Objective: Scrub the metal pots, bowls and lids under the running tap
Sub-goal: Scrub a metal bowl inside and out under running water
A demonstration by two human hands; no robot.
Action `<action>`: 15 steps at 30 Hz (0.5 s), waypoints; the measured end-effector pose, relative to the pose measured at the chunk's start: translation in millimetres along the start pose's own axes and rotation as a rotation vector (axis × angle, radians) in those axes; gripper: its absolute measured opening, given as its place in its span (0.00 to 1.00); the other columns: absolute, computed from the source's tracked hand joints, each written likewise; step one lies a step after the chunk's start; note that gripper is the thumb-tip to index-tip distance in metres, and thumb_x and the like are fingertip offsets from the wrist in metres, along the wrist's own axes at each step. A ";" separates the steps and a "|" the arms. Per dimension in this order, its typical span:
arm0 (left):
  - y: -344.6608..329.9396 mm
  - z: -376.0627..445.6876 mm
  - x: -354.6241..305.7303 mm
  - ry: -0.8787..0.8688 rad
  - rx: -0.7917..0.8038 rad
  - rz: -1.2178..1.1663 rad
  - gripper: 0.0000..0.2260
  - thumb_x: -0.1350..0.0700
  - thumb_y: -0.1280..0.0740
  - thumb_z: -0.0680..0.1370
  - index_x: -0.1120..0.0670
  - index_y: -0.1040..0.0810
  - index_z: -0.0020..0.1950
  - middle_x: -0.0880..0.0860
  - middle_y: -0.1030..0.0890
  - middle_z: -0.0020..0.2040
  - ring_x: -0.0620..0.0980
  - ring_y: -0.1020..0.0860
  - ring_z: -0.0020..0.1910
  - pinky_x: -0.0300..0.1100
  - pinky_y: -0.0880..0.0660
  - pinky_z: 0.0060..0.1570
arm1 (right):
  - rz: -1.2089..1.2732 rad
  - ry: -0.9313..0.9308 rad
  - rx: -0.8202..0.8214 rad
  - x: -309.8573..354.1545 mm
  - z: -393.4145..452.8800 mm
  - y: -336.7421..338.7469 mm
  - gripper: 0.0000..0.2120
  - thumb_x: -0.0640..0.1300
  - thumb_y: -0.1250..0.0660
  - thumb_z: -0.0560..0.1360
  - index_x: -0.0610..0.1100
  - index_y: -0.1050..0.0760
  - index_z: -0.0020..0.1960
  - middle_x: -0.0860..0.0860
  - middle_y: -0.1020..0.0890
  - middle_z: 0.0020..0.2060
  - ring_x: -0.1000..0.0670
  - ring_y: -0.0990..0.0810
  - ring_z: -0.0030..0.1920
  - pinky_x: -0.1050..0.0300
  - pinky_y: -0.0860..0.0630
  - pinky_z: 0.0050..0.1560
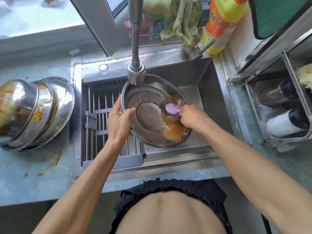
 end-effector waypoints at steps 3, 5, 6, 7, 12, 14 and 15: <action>-3.1 3.5 -0.2 -0.004 -0.021 0.010 0.22 0.56 0.33 0.77 0.38 0.23 0.69 0.42 0.15 0.42 0.49 0.16 0.44 0.56 0.17 0.49 | -0.048 0.052 0.216 6.0 -31.6 -18.2 0.12 0.43 0.39 0.80 0.43 0.22 0.61 0.45 0.21 0.47 0.43 0.21 0.46 0.55 0.27 0.43; -10.3 4.5 0.7 0.003 -0.007 -0.004 0.19 0.54 0.34 0.78 0.39 0.21 0.67 0.42 0.14 0.44 0.49 0.16 0.46 0.57 0.17 0.51 | -0.033 0.198 0.329 21.0 -54.7 -21.8 0.12 0.44 0.40 0.82 0.44 0.20 0.59 0.45 0.18 0.49 0.43 0.20 0.48 0.54 0.27 0.43; -13.6 4.5 1.8 0.011 0.003 -0.004 0.18 0.51 0.34 0.78 0.39 0.21 0.66 0.43 0.14 0.47 0.49 0.16 0.48 0.59 0.18 0.53 | 0.009 0.278 0.356 31.6 -64.2 -19.9 0.12 0.46 0.41 0.83 0.44 0.20 0.57 0.46 0.18 0.49 0.44 0.21 0.48 0.52 0.27 0.44; -17.2 3.5 2.9 0.020 0.012 -0.001 0.16 0.49 0.35 0.78 0.40 0.20 0.66 0.44 0.14 0.48 0.50 0.15 0.49 0.62 0.19 0.54 | 0.059 0.341 0.356 43.5 -70.7 -15.1 0.13 0.47 0.42 0.83 0.44 0.20 0.55 0.46 0.18 0.48 0.44 0.22 0.47 0.52 0.28 0.44; -24.8 -9.5 5.9 0.036 0.055 -0.028 0.11 0.47 0.36 0.83 0.42 0.20 0.64 0.46 0.15 0.43 0.55 0.15 0.47 0.68 0.19 0.45 | 0.183 0.358 0.108 84.5 -40.6 17.1 0.09 0.46 0.41 0.83 0.47 0.23 0.55 0.48 0.21 0.45 0.47 0.22 0.44 0.54 0.33 0.39; -23.7 -14.1 6.6 0.068 0.064 -0.081 0.12 0.49 0.37 0.84 0.43 0.21 0.67 0.46 0.15 0.41 0.55 0.15 0.43 0.65 0.18 0.36 | 0.182 0.288 0.000 81.8 -19.1 23.2 0.09 0.45 0.41 0.82 0.47 0.22 0.58 0.46 0.22 0.48 0.45 0.23 0.45 0.54 0.32 0.42; -22.7 -16.1 7.7 0.097 0.062 -0.101 0.13 0.50 0.37 0.85 0.44 0.22 0.68 0.45 0.14 0.42 0.54 0.14 0.43 0.60 0.17 0.34 | 0.170 0.246 -0.039 76.7 -11.9 23.2 0.10 0.44 0.41 0.82 0.46 0.23 0.59 0.45 0.21 0.49 0.43 0.23 0.47 0.53 0.32 0.42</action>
Point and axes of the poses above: each hand's wrist, its own z-axis towards the middle knuckle, its own y-axis out of the back of the hand, x = y × z, the point moved 7 cm from there along z, towards the middle knuckle
